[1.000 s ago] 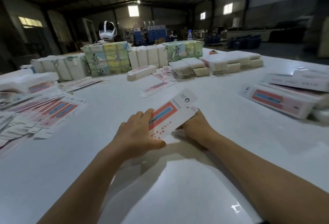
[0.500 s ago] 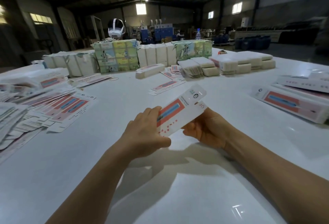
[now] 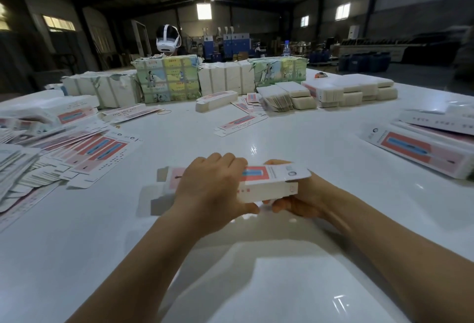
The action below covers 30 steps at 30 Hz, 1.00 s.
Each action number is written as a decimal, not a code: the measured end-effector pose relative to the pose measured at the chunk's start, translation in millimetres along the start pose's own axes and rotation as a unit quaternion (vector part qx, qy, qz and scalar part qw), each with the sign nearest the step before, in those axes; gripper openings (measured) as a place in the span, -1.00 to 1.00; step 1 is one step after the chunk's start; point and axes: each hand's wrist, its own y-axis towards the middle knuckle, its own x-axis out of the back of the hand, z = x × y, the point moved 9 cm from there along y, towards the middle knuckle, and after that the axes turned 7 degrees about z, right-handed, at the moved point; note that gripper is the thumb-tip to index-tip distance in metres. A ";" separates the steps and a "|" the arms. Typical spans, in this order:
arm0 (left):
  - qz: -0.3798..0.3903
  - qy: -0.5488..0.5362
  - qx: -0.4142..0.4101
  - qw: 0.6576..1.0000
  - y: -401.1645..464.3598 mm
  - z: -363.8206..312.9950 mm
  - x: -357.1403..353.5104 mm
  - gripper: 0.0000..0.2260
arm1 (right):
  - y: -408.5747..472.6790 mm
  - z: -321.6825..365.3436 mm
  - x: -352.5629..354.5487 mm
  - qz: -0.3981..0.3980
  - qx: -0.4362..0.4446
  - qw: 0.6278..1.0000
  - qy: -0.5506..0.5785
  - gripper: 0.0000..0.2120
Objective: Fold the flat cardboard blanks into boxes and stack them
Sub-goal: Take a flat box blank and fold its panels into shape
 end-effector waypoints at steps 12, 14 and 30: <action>0.113 -0.180 0.068 0.975 4.2 31.2 3.8 -0.63 | 2.3 17.7 -7.3 0.029 0.104 0.985 -0.133 -0.84; 0.082 -0.195 0.078 0.974 3.1 34.9 8.3 -0.53 | 5.0 13.8 0.5 -0.012 0.071 0.994 -0.078 -0.82; 0.068 -0.044 0.159 0.984 2.7 35.4 -28.6 -0.37 | -20.8 22.0 50.3 -0.360 0.097 0.927 -0.044 -0.76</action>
